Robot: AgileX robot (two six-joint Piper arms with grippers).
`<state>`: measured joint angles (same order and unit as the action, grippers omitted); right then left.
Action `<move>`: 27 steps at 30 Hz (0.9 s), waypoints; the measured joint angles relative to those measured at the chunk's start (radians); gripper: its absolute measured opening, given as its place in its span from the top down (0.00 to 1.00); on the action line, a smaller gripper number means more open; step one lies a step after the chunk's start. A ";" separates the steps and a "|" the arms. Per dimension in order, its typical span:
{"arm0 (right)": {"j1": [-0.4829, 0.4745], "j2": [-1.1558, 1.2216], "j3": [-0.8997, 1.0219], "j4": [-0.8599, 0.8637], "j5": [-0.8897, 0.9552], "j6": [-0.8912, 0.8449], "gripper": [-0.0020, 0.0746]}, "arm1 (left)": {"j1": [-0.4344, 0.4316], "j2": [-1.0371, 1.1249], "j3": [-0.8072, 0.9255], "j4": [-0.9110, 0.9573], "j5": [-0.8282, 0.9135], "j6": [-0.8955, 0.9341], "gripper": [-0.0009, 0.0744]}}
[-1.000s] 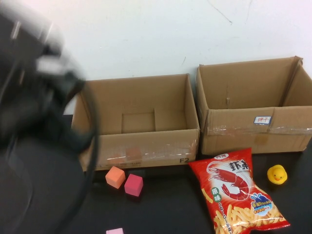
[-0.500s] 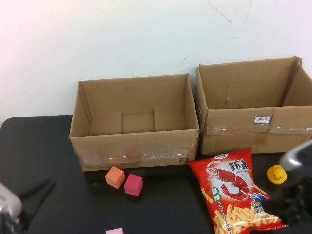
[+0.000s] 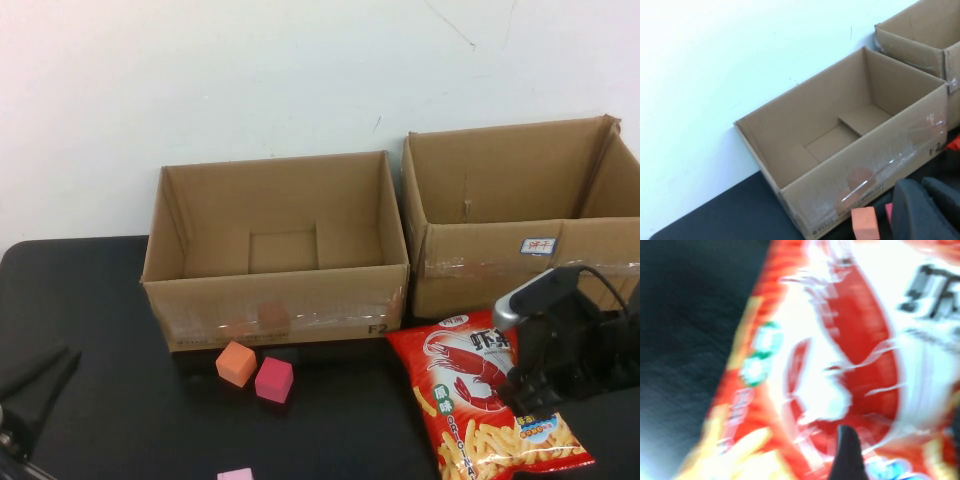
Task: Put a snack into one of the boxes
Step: Pick up the potato chip
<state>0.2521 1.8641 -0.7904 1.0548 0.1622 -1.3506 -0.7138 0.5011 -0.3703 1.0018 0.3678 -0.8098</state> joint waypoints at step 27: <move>0.000 0.161 -0.098 0.055 0.089 0.010 0.73 | 0.000 0.000 0.000 0.075 0.033 -0.029 0.99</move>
<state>0.2521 2.0251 -0.8888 1.1102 0.2510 -1.3408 -0.7138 0.5011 -0.3703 1.0763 0.4012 -0.8386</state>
